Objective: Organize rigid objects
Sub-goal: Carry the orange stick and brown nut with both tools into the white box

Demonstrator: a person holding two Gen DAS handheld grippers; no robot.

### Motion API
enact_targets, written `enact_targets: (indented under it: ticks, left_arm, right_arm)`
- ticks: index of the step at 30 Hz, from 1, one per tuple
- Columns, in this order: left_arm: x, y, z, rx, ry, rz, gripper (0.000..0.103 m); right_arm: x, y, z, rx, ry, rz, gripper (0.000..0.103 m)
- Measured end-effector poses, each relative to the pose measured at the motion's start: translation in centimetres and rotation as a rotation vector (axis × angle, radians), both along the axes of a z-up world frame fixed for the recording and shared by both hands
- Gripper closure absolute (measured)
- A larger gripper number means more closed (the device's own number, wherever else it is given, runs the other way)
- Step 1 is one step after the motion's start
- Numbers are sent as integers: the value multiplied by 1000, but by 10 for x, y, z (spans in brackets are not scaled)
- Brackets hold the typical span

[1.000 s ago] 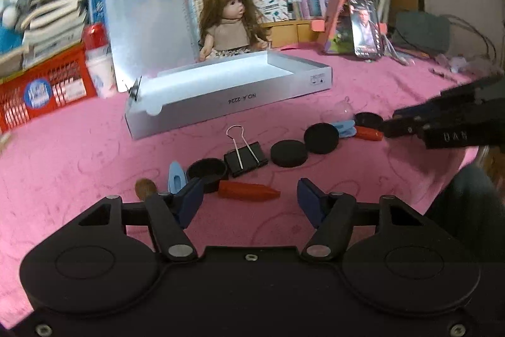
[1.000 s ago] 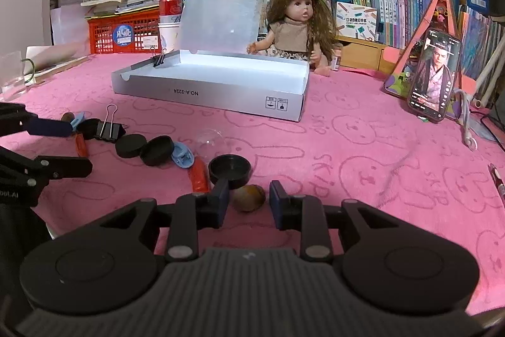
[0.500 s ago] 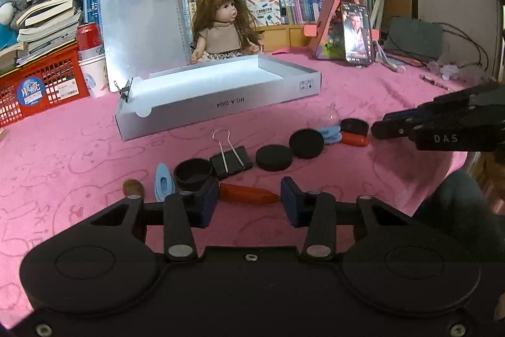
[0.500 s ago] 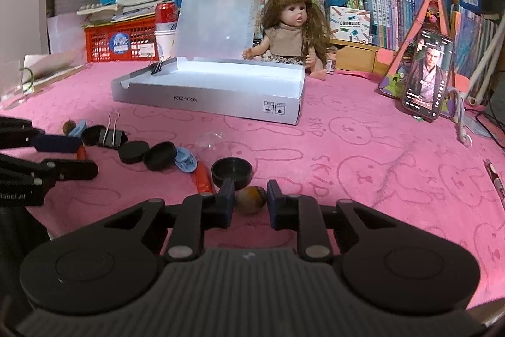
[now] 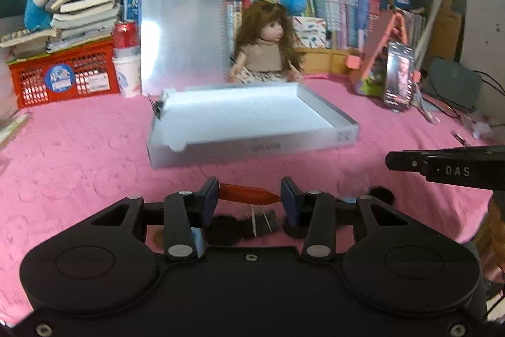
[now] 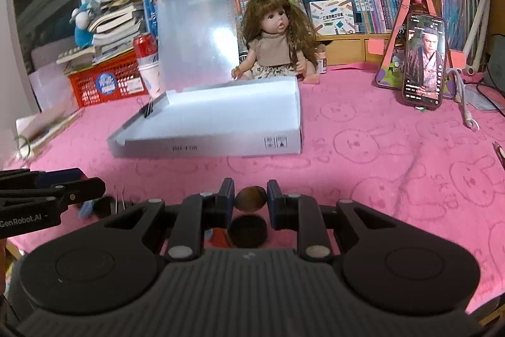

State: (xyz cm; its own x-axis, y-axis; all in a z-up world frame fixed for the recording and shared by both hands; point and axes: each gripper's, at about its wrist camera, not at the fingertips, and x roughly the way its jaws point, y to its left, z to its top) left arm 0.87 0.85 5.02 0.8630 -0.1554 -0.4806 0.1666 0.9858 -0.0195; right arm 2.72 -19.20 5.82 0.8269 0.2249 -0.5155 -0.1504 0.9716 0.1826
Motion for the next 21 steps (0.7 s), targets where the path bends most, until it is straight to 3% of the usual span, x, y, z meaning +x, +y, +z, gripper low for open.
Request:
enact_targets:
  ticks: [14,21]
  left_arm:
    - [77,3,26,-27,17,48,62]
    - [136,4,35,-37,63,83,62]
  right_arm:
    - [76,4,26,48,31,-39,77]
    - [130,10,32,67,73,-37,77]
